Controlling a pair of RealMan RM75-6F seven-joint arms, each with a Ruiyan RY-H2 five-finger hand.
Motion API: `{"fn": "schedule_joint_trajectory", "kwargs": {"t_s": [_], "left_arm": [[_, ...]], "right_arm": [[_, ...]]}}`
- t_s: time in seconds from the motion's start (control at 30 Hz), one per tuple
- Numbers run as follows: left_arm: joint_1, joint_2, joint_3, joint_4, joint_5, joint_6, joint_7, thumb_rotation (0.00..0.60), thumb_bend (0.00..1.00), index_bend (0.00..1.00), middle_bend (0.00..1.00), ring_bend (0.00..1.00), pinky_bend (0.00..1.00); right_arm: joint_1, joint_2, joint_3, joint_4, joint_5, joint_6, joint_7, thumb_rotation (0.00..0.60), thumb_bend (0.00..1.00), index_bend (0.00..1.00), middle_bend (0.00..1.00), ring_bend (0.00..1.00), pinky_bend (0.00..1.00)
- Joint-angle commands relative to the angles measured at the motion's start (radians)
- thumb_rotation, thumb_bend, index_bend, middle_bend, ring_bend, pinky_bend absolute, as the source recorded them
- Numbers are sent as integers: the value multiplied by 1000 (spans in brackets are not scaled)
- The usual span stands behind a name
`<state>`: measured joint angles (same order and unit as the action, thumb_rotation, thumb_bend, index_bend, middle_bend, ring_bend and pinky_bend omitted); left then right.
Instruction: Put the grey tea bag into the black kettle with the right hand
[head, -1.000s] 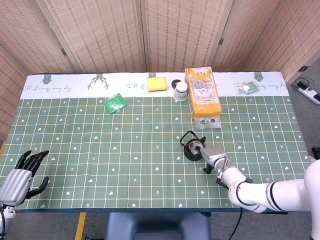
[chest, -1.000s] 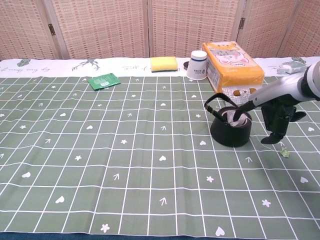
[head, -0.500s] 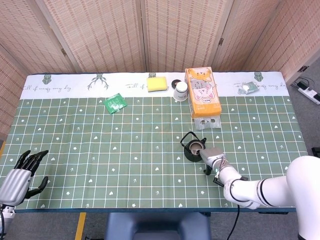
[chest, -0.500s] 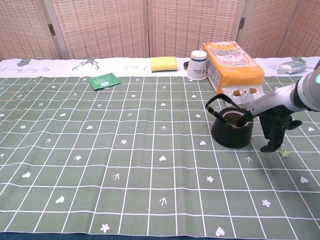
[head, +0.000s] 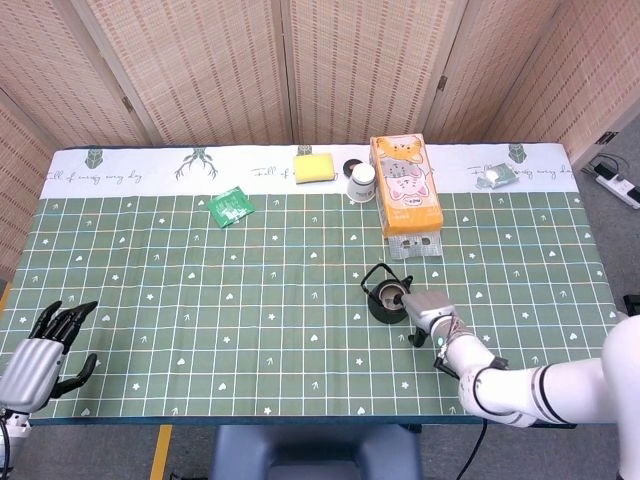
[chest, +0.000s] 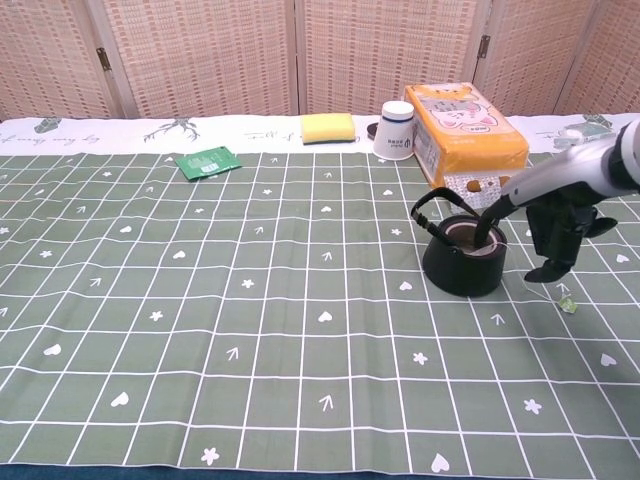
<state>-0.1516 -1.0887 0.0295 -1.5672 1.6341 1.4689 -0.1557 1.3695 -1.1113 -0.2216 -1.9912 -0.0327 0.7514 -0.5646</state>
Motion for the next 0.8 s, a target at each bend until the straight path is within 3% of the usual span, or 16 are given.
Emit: {"fn": "schedule_joint_trajectory", "kwargs": {"t_s": [0.03,0.17,0.23,0.4,0.5,0.63,0.7,0.8], "left_arm": [[0,-4,2,-2,2,-2,12,600,458,0,94,119,0],[0,-9,3,-4,5,-3,32,600,459,0,94,120,0],[-1,-12,4,-5,5,-6,43,600,459,0,94,120,0],[-2,-20,7,-8,6,-15,70,600,458,0,94,120,0],[-1,-26,9,-12,7,-17,94,600,458,0,94,120,0],[2,-34,16,-20,24,-11,131,600,459,0,94,120,0],[4,-41,21,-24,35,-8,152,600,459,0,94,120,0],[4,-51,29,-29,43,-14,171,600,459,0,94,120,0]], "right_arm": [[-52,95,13,-101,-109,64,48,600,427,143,1000,1000,867],[-138,202,23,-226,-295,167,93,600,427,121,1000,1000,868],[-222,254,14,-297,-459,267,111,600,428,107,1000,1000,866],[-484,260,-97,-350,-877,606,8,600,427,58,972,1000,791],[-723,137,-169,-231,-1163,895,-119,600,427,37,899,992,738],[-986,-38,-196,38,-1393,1143,-121,600,428,31,822,926,673],[-1081,-96,-181,178,-1427,1212,-64,600,428,31,763,870,617],[-1160,-132,-151,313,-1419,1227,43,600,428,31,646,789,534]]}}
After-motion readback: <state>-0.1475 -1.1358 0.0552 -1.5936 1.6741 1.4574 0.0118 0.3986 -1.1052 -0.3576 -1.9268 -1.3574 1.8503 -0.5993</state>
